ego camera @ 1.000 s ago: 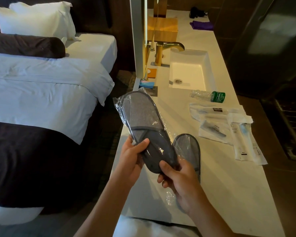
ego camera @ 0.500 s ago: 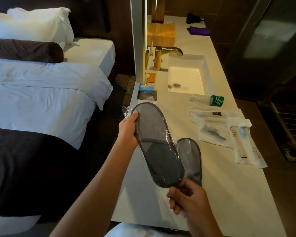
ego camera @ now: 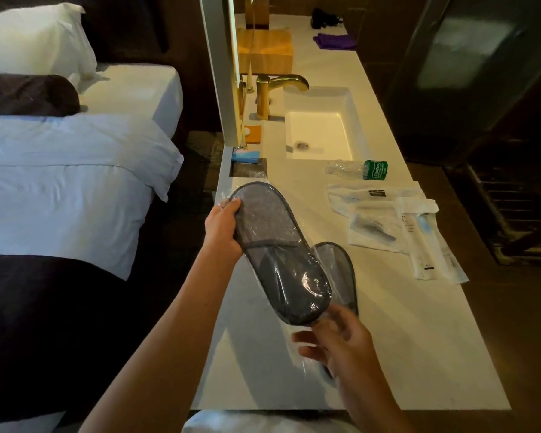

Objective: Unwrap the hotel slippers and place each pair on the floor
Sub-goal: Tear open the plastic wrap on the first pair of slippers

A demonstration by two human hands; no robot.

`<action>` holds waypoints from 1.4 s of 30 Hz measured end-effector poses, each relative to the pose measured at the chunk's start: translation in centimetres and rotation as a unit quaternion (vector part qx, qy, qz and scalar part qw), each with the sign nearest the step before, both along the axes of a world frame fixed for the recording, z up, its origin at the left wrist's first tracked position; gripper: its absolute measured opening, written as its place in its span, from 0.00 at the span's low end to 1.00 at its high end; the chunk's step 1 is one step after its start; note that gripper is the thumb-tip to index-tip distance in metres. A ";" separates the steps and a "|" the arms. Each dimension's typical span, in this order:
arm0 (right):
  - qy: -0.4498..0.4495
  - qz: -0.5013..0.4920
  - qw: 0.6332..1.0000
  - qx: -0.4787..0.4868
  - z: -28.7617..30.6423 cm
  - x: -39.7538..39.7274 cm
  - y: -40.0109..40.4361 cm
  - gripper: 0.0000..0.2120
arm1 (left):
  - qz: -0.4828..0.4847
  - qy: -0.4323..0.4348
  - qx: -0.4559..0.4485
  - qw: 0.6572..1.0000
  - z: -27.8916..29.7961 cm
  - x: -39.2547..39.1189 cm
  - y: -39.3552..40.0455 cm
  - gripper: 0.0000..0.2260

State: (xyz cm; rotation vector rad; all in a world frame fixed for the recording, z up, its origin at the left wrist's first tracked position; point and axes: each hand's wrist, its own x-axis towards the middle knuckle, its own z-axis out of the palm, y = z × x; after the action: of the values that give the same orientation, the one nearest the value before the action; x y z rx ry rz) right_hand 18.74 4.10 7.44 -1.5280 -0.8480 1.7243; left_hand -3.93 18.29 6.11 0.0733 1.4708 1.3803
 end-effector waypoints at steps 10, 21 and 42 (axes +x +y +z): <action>0.020 -0.009 1.000 0.006 -0.4 -0.7 0.8 0.21 | 0.007 0.026 0.011 1.000 -0.1 0.1 0.4 0.11; 0.078 -0.011 0.997 -0.011 0.0 -1.1 2.5 0.16 | 0.003 0.047 0.016 0.999 0.1 0.0 1.5 0.10; 0.153 -0.013 0.984 -0.095 -1.4 -0.1 3.4 0.32 | -0.147 -0.017 0.033 0.988 1.2 -1.5 7.2 0.17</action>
State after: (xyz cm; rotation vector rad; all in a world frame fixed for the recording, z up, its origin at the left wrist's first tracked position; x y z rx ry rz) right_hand 18.62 7.48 6.02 -1.3357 -0.5174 2.0018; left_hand -5.47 25.50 7.28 0.2959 1.3261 1.1818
